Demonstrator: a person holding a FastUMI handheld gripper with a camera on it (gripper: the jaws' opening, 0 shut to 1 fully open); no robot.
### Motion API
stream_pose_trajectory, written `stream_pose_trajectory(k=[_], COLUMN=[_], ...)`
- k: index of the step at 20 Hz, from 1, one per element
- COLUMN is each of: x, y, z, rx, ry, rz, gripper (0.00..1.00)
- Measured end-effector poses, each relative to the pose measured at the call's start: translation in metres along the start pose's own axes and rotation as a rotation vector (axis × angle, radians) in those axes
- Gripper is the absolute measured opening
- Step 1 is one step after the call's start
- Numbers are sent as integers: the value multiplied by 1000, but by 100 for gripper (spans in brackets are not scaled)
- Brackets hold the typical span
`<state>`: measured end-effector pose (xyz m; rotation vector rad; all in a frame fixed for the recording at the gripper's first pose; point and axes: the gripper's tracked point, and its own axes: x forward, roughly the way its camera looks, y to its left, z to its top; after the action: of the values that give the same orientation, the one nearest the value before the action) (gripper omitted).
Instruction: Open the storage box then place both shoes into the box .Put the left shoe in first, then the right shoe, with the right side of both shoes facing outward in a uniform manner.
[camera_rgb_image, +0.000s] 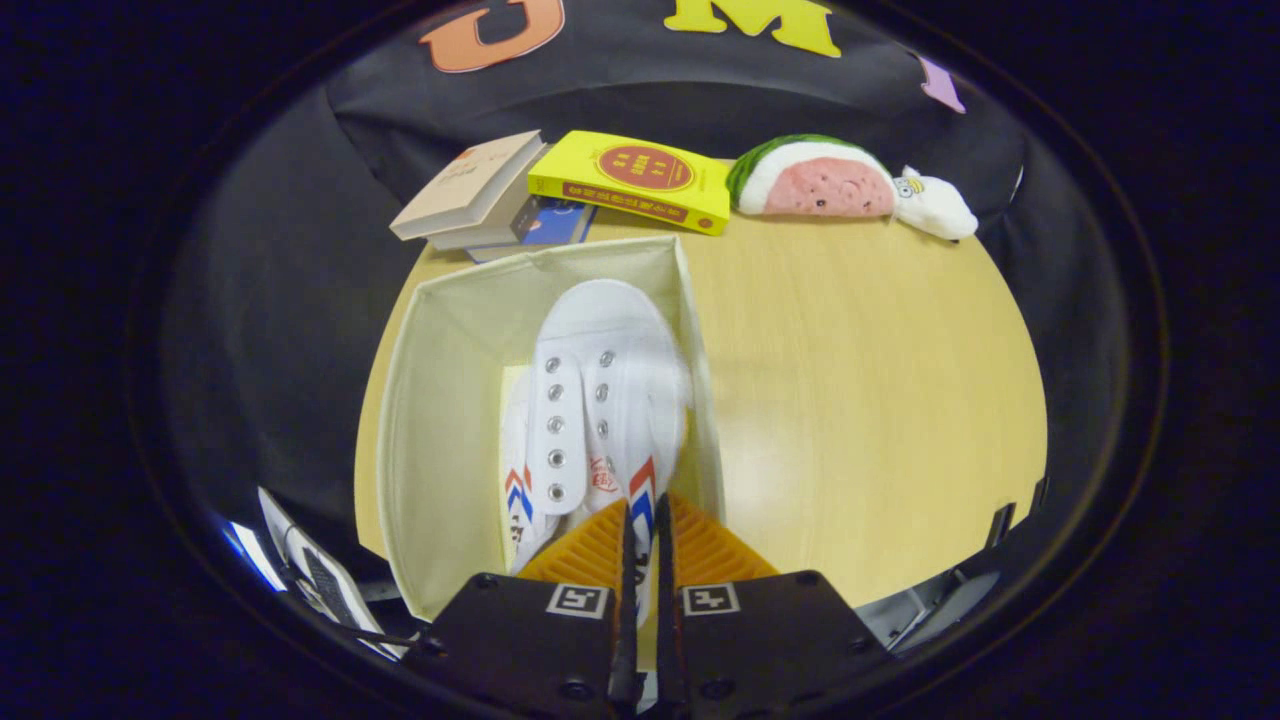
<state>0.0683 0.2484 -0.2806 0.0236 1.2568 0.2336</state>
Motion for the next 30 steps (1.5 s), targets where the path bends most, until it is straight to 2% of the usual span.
stream_pose_trajectory(k=[2,5,6,10,15,21,24,30], x=[-2,-16,-24,-59,-122,-197,-225,-253], y=[2,3,2,-10,-40,-99,-120,-129], z=[5,16,20,30,35,41,37,18], rx=[-17,-56,-69,-82,-34,11,11,77], ry=[-22,-86,-120,-277,-489,-763,-845,-930], rz=[7,2,-1,-31,-72,-215,-271,-255], gripper=[35,43,51,66,66,67,100,100])
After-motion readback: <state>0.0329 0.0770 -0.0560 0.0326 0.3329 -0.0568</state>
